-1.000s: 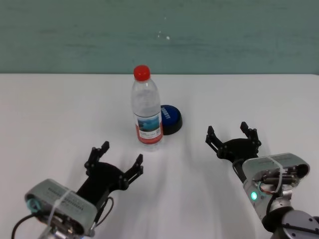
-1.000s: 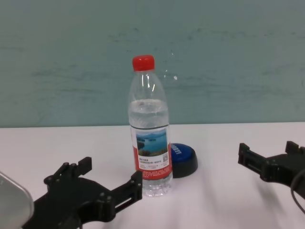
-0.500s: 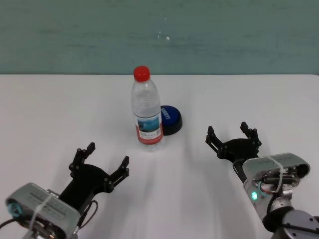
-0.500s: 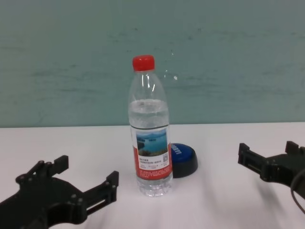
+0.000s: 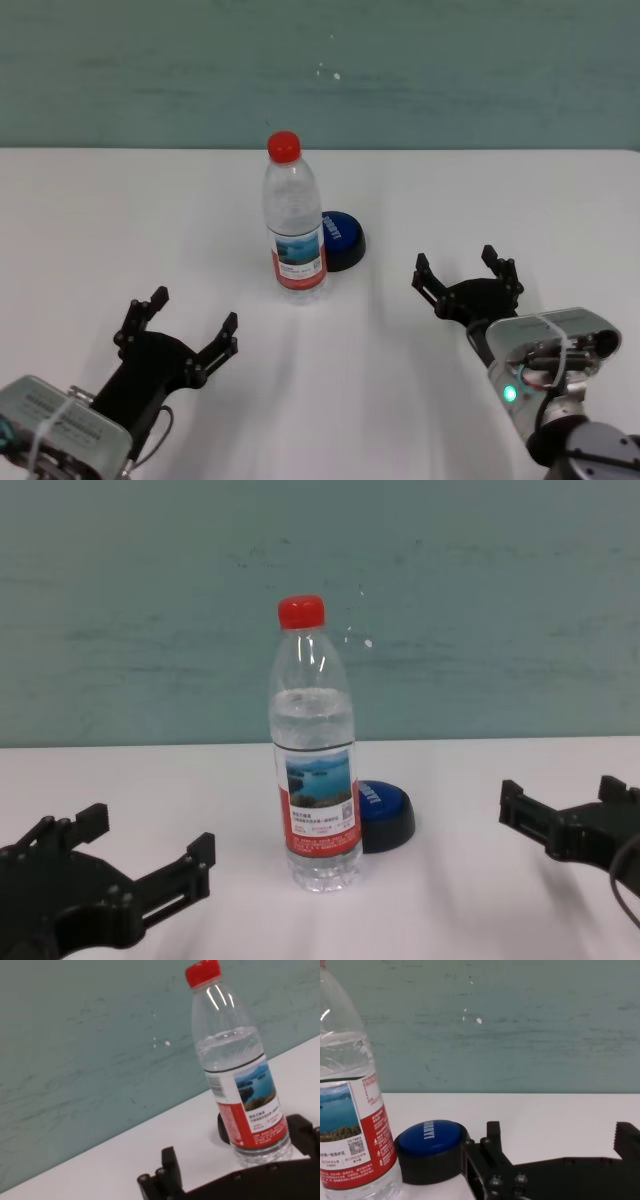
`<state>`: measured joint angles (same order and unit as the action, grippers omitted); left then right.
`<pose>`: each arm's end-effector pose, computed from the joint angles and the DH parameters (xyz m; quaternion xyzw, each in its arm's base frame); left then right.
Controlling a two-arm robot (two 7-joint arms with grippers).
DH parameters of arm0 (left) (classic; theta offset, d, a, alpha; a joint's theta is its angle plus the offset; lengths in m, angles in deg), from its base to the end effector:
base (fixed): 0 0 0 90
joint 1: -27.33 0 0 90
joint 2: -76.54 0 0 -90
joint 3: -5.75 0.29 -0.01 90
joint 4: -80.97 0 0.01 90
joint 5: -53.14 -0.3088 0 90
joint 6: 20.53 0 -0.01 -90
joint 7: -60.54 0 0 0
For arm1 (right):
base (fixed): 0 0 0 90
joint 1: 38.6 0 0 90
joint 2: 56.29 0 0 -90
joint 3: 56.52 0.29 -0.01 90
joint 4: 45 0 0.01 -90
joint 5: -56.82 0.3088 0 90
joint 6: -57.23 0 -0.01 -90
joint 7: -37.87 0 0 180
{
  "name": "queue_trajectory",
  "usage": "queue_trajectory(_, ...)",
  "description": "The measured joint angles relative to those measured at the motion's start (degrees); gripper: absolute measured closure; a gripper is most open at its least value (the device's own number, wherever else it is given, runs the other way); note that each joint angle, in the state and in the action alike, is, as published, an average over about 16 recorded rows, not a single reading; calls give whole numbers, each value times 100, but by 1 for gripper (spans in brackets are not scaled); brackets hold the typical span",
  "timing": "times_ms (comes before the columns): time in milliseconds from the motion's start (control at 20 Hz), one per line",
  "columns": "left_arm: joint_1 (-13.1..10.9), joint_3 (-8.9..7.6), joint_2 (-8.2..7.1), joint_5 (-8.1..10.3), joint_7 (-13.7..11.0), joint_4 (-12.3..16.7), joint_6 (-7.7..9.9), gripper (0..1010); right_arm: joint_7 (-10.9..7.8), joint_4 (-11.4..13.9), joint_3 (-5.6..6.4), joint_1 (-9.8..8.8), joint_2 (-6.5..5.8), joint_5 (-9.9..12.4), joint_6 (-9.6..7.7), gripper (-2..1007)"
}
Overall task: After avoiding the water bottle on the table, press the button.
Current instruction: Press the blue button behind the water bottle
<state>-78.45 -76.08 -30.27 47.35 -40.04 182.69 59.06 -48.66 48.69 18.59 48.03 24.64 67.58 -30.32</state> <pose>0.2439 0.0233 -0.3149 0.0952 -0.1425 0.5319 0.8293 0.3002 0.0394 -0.3070 0.0184 0.0178 -0.6312 0.7752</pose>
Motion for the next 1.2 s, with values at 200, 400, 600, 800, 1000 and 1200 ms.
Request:
queue_trajectory(200,-24,-55,1,77,-34,-32,-11,10,0,0,0,0,0,0,0,1)
queue_trajectory(400,-12,-65,-14,117,-81,-97,-22,10,0,0,0,0,0,0,0,1)
queue_trajectory(600,16,-54,-43,136,-126,-173,-38,10,0,0,0,0,0,0,0,1)
queue_trajectory(800,39,-35,-80,122,-153,-236,-44,10,0,0,0,0,0,0,0,1)
queue_trajectory(1000,50,-13,-111,81,-158,-260,-37,10,0,0,0,0,0,0,0,1)
queue_trajectory(1200,49,-4,-130,50,-152,-258,-20,10,0,0,0,0,0,0,0,1)
